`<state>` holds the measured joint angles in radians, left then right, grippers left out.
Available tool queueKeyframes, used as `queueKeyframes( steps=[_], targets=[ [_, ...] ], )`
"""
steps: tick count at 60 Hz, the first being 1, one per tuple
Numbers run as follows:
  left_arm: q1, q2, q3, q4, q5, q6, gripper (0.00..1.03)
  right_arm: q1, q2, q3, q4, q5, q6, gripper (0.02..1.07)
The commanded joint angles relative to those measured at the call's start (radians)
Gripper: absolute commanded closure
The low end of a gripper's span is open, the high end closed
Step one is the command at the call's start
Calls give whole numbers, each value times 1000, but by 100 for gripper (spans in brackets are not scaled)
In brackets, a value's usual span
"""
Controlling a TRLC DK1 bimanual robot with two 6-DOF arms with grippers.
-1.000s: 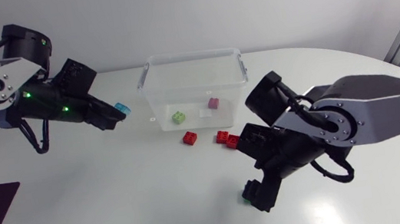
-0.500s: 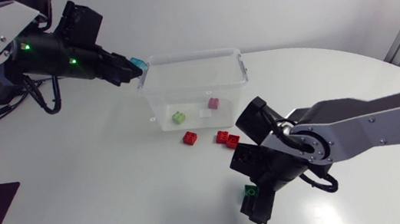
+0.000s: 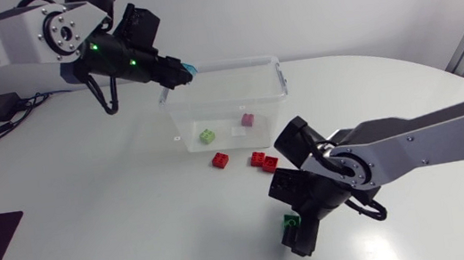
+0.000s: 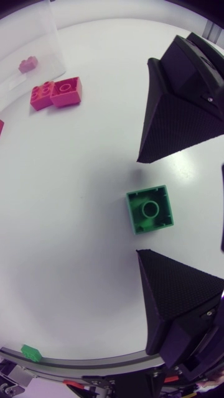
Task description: Place the duplo bricks in the container
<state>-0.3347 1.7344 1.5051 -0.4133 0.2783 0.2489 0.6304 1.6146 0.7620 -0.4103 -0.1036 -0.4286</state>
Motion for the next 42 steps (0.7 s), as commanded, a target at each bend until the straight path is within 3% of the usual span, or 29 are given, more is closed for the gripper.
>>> queueKeyframes(
  steps=[1,14,20,24,29,34,42],
  targets=[
    [-9,60,50,16,-7,-26,84,-8,16,-38,10,2,-33,8],
    [-7,137,84,42,-27,-31,82,-8,13,-63,25,2,-35,18],
    [-6,155,87,51,-34,-31,80,-8,2,-66,38,4,-29,29],
    [-4,160,87,61,-53,-34,63,-8,-19,-70,50,4,-27,42],
    [2,160,89,65,-59,-39,37,-8,-41,-76,62,5,-25,66],
    [8,154,89,65,-60,-42,21,-8,-71,-79,53,12,-24,68],
    [14,123,86,65,-64,-46,8,-3,-148,-86,19,27,-16,70]
  ],
)
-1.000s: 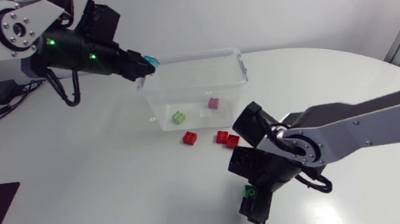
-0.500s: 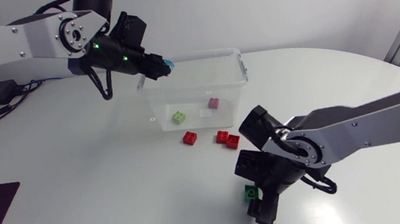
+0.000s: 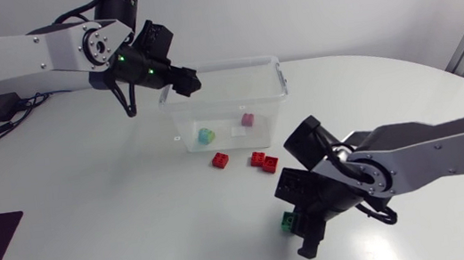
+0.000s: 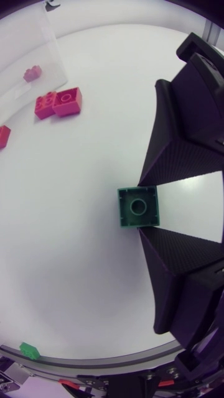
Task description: Place the duplo bricks in the container
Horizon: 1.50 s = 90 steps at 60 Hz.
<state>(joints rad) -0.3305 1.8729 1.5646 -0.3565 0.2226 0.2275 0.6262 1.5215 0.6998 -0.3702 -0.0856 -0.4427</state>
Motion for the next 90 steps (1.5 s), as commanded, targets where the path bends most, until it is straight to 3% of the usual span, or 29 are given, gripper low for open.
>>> queueKeyframes(
  steps=[1,18,29,44,67,90],
  targets=[
    [10,-20,25,8,-8,-25,8,1,-64,-23,-22,9,1,70],
    [1,-193,-25,-79,-37,-33,7,-5,-219,73,-121,38,48,70],
    [8,-302,-77,-323,-75,15,7,-54,-253,155,-130,37,68,70],
    [1,-454,-268,-529,-169,69,7,-79,-235,267,-102,38,124,70],
    [-82,-543,-517,-677,-210,-2,7,-131,-106,487,-67,66,185,70],
    [-148,-520,-635,-746,-209,-51,7,-161,16,584,17,83,222,69]
  ],
)
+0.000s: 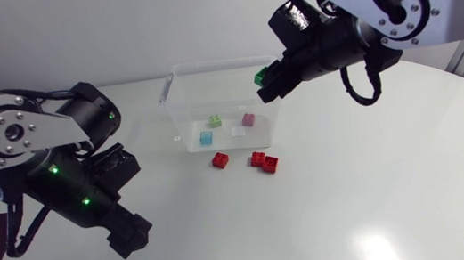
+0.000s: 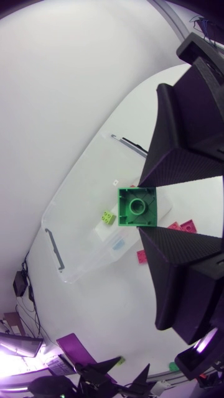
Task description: Place the duplo bricks in the container
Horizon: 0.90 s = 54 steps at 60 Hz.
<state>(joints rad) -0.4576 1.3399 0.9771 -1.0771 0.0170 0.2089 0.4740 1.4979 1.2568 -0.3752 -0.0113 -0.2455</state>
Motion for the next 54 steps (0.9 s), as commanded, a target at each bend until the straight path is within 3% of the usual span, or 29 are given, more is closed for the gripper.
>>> queueKeyframes(
  steps=[1,15,33,49,54],
  targets=[
    [-29,13,-57,-27,-3,-36,7,-11,44,30,27,8,25,69],
    [-81,15,-121,-32,-2,-69,7,-35,142,87,58,10,23,69],
    [-96,27,-175,-37,0,-86,7,-67,242,148,79,14,11,68],
    [-101,123,-179,-49,49,-86,9,-74,332,205,110,50,5,67],
    [-115,143,-179,-50,58,-88,9,-74,367,237,105,65,6,55]
  ],
)
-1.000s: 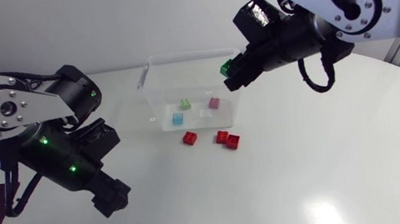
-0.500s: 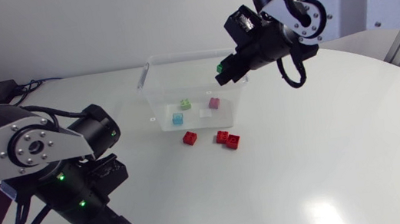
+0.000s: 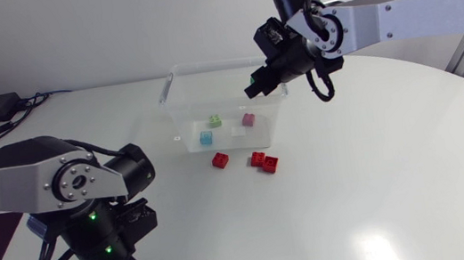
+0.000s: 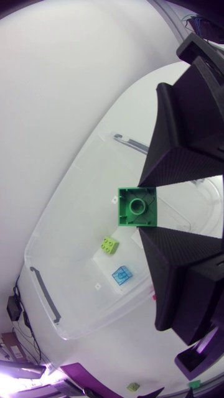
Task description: Place the duplo bricks in the container
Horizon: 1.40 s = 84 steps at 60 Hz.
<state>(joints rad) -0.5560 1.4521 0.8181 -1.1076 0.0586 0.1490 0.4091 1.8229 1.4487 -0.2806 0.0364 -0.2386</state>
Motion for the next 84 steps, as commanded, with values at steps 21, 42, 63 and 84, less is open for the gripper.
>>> queueKeyframes(
  steps=[21,42,63,84],
  targets=[
    [-78,131,-27,-28,60,-37,9,-13,162,165,-25,80,12,7],
    [-142,211,-36,-21,60,-66,15,-24,167,164,-20,83,38,6],
    [-232,284,-43,-21,98,-89,19,-29,154,148,-14,82,48,6],
    [-170,366,-57,-3,60,-132,31,-46,131,105,15,66,47,6]
  ],
)
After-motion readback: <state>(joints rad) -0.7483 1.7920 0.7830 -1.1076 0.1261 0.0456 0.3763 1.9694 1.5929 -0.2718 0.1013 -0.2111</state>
